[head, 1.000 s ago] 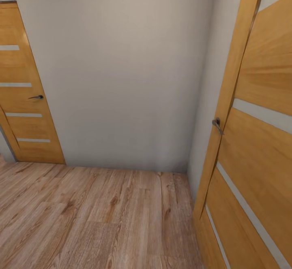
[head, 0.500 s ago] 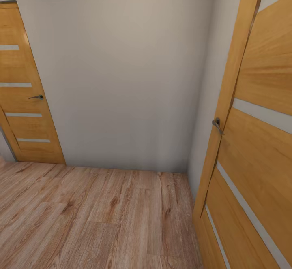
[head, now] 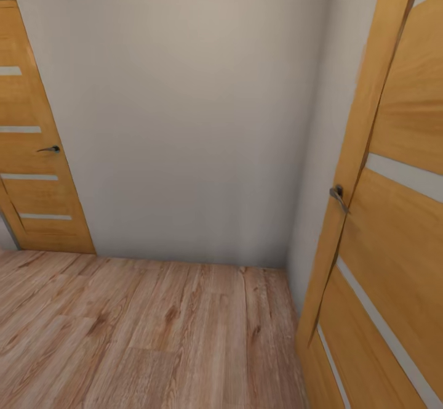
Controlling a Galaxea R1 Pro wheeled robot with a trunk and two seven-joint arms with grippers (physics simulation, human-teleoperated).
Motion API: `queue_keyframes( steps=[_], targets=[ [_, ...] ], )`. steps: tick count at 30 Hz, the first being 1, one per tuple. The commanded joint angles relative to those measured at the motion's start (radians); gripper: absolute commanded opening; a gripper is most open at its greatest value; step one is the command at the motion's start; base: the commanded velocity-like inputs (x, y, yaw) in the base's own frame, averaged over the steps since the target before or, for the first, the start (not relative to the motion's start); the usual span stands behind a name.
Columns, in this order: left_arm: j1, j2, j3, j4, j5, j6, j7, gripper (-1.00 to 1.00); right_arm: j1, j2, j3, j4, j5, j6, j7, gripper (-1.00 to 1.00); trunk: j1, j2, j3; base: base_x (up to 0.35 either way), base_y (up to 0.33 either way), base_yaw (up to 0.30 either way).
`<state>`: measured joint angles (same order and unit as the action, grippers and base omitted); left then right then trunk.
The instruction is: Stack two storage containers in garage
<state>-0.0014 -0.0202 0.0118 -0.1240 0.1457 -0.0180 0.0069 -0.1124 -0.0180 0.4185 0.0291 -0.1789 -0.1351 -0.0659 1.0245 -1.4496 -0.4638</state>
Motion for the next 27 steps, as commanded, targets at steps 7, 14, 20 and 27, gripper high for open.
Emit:
queue_keyframes(
  steps=[7,14,20,27],
  targets=[
    [0.000,0.000,0.001,0.000,0.008,-0.002,0.001,1.00,-0.001,0.001,0.010,0.003,-0.011,-0.003,-0.003,1.00,0.001,0.000,-0.001,0.320,0.000,0.000],
    [0.000,0.001,0.001,0.000,0.008,-0.002,0.001,1.00,-0.001,0.001,0.010,0.003,-0.011,-0.004,-0.004,1.00,0.001,0.000,-0.001,0.321,0.000,0.000],
    [0.000,0.002,0.001,0.000,0.008,-0.002,0.001,1.00,-0.001,0.001,0.010,0.003,-0.011,-0.006,-0.005,1.00,0.001,0.000,-0.001,0.321,0.000,0.050],
    [0.000,0.002,0.001,0.000,0.008,-0.002,0.001,1.00,-0.001,0.000,0.011,0.003,-0.011,-0.009,-0.005,1.00,0.001,0.000,-0.001,0.321,0.000,0.236]
  ],
)
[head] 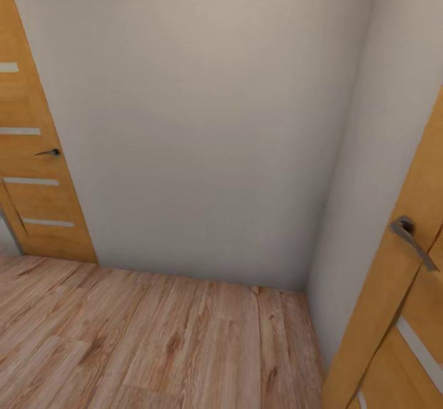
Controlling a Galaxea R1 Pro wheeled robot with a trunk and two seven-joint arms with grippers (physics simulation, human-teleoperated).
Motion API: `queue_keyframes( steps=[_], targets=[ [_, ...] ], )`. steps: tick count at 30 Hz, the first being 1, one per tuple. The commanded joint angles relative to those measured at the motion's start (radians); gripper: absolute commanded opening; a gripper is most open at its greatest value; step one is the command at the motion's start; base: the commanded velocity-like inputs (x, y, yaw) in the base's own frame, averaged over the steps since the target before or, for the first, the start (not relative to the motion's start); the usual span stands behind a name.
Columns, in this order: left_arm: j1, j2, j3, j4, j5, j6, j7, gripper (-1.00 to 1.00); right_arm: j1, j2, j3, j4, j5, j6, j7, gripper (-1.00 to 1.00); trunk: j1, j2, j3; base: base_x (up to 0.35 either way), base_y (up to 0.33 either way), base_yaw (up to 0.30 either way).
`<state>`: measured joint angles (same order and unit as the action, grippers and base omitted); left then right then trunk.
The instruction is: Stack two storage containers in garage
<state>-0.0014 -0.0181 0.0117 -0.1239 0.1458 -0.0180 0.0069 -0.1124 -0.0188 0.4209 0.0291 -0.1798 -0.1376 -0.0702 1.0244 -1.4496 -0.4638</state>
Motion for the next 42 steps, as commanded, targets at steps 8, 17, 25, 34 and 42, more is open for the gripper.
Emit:
queue_keyframes(
  steps=[8,17,25,34,42],
  targets=[
    [0.000,0.000,0.001,0.000,0.008,-0.002,0.001,1.00,-0.001,0.000,0.009,0.003,-0.009,-0.007,0.000,1.00,0.001,0.000,-0.001,0.321,0.000,0.267],
    [0.000,-0.001,0.001,0.000,0.008,-0.002,0.001,1.00,-0.001,0.000,0.011,0.003,-0.010,-0.004,0.000,1.00,0.001,0.000,-0.001,0.321,0.000,0.095],
    [0.000,0.000,0.001,0.000,0.008,-0.002,0.001,1.00,-0.001,0.002,0.010,0.002,-0.009,-0.006,0.000,1.00,0.001,0.000,-0.001,0.321,0.000,0.003],
    [0.000,0.000,0.001,-0.001,0.008,-0.002,0.001,1.00,-0.001,0.001,0.012,0.002,-0.007,-0.008,0.000,1.00,0.001,0.000,-0.001,0.264,0.000,0.184],
    [0.000,0.000,0.001,-0.001,0.008,-0.002,0.001,1.00,-0.001,0.000,0.013,0.002,-0.007,-0.007,0.000,1.00,0.001,0.000,-0.001,0.021,0.000,0.269]
  ],
)
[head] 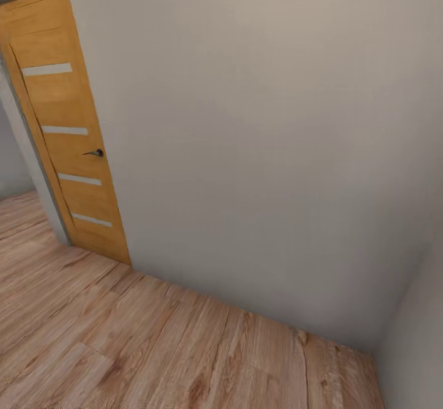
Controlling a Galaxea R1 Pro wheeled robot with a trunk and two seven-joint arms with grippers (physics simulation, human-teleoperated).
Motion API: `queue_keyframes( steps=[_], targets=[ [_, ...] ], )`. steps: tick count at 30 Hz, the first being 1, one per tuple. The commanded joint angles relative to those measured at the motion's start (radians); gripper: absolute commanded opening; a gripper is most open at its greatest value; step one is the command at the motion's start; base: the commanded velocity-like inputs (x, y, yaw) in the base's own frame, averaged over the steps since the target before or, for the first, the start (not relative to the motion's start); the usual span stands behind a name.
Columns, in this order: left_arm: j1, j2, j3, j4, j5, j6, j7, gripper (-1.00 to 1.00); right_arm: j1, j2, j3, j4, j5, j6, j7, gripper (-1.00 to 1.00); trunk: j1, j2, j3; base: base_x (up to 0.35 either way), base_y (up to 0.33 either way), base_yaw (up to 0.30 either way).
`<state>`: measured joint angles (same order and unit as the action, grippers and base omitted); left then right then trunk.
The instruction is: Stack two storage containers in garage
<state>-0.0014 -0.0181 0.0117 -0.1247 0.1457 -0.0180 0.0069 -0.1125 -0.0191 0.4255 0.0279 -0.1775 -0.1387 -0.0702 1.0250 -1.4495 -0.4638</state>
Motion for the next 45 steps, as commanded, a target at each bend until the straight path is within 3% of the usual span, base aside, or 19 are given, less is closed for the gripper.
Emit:
queue_keyframes(
  steps=[1,14,36,45],
  targets=[
    [0.000,0.000,0.001,-0.001,0.008,-0.002,0.001,1.00,-0.001,0.000,0.009,0.003,-0.010,-0.007,0.000,1.00,0.000,-0.001,-0.001,0.003,0.000,0.271],
    [0.000,-0.002,0.002,-0.002,0.008,-0.002,0.001,1.00,-0.001,0.001,0.004,0.003,-0.011,-0.013,0.000,1.00,0.000,-0.001,-0.001,0.017,0.000,0.277],
    [0.000,0.001,0.002,0.000,0.011,0.000,0.001,1.00,-0.001,-0.001,0.004,0.003,-0.010,-0.017,0.000,1.00,0.000,-0.001,-0.001,0.297,0.000,0.279],
    [0.000,0.003,0.002,-0.001,0.009,0.000,0.001,1.00,-0.001,0.005,0.001,0.003,-0.016,-0.009,0.000,1.00,0.000,-0.001,-0.001,0.045,0.000,0.282]
  ],
)
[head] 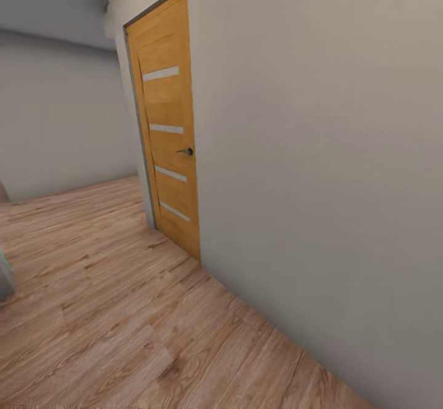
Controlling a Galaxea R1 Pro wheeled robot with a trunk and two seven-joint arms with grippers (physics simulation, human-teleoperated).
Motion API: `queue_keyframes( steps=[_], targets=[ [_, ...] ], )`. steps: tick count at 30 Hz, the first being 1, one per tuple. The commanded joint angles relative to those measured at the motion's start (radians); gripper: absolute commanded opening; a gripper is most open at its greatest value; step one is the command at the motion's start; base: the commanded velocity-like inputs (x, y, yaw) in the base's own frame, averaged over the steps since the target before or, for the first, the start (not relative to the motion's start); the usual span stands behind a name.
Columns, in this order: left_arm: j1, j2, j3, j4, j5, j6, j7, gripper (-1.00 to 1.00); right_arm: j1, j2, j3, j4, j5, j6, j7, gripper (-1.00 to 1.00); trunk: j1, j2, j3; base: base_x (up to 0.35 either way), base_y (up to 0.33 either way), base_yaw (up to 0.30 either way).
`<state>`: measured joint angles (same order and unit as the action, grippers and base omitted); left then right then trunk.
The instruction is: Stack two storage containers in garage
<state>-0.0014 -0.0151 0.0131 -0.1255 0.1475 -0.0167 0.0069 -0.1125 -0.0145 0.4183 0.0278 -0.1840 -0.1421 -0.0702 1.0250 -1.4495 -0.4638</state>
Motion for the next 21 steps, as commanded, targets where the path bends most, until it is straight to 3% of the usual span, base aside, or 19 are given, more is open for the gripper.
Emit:
queue_keyframes(
  steps=[1,8,21],
  targets=[
    [0.000,0.000,0.001,0.000,0.007,-0.002,0.001,1.00,-0.001,0.002,0.007,0.003,-0.010,-0.005,-0.001,1.00,0.000,-0.001,-0.001,0.004,0.000,0.293],
    [0.000,-0.001,0.001,-0.001,0.007,-0.002,0.001,1.00,-0.001,0.017,-0.006,0.003,-0.018,-0.004,-0.037,1.00,0.000,-0.001,-0.001,0.001,0.000,0.298],
    [0.000,-0.003,0.001,-0.009,0.012,-0.002,0.001,1.00,-0.001,-0.004,0.002,0.003,-0.007,-0.013,-0.042,1.00,0.000,-0.001,0.005,0.000,0.000,0.284]
  ],
)
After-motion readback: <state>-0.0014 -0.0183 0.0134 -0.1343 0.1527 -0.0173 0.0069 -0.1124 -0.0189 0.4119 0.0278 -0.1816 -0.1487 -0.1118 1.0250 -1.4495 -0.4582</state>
